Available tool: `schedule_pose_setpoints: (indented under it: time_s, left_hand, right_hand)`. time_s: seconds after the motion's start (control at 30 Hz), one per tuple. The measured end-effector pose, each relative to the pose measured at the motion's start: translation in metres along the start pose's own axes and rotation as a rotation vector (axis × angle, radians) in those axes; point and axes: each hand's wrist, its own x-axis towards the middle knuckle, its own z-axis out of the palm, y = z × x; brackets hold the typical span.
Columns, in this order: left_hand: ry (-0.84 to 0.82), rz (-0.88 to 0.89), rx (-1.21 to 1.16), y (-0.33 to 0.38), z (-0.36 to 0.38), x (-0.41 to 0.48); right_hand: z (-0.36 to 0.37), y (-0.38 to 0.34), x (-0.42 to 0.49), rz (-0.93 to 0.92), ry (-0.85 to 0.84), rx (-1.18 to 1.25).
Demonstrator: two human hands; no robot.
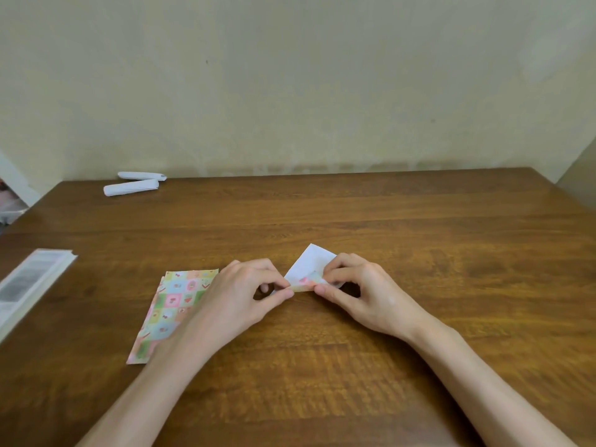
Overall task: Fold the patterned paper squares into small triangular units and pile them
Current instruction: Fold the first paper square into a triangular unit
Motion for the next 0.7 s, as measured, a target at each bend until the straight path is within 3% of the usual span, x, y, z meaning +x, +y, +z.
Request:
schedule_pose_setpoints:
  time_s: [0.43,0.7]
  left_hand:
    - [-0.015,-0.226,-0.037,0.006,0.0,0.008]
    - [0.02,-0.258,0.067,0.013,0.003,0.01]
  right_hand:
    - [0.008,-0.004,0.013,0.242,0.11,0.161]
    - [0.006,-0.009,0.022,0.293,0.069,0.079]
